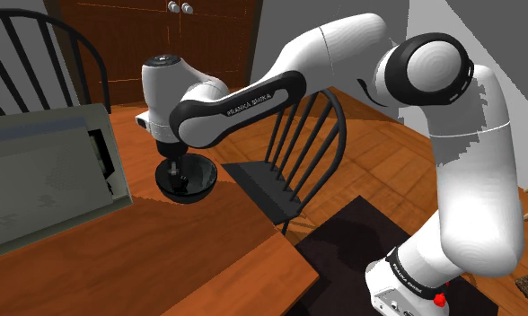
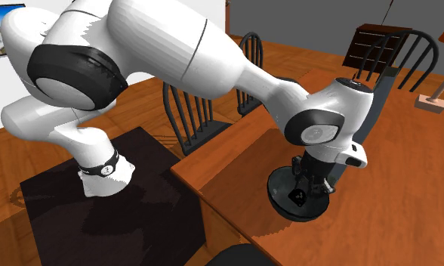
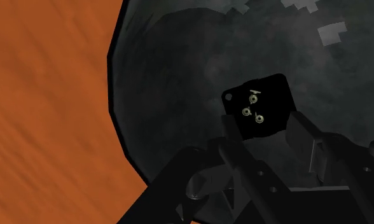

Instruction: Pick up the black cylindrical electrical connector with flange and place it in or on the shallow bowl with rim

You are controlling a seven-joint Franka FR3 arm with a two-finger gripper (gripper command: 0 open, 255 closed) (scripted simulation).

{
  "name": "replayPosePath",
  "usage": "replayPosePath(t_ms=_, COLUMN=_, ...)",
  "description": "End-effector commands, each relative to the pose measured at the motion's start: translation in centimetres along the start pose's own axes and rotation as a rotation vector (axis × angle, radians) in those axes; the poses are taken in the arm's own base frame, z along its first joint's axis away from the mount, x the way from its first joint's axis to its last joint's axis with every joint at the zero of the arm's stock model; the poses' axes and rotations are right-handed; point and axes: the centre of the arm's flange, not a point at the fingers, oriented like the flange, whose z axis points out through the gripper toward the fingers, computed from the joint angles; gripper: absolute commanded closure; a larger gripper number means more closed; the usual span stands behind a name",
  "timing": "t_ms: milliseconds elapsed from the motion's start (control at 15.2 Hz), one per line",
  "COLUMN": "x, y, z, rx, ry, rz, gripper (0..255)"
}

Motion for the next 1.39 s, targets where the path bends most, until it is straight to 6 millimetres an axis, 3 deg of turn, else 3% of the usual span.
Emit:
replayPosePath(t_ms=0, x=0.0, y=0.0, z=0.1, rx=0.001, ry=-0.002, rz=0.0, gripper=255)
replayPosePath(t_ms=1254, x=-0.4, y=0.2, z=-9.9, rx=0.001, ry=-0.002, rz=0.0, gripper=255)
replayPosePath(t_ms=1320, x=-0.4, y=0.1, z=-9.3, rx=0.0, ry=-0.001, rz=0.001, gripper=255)
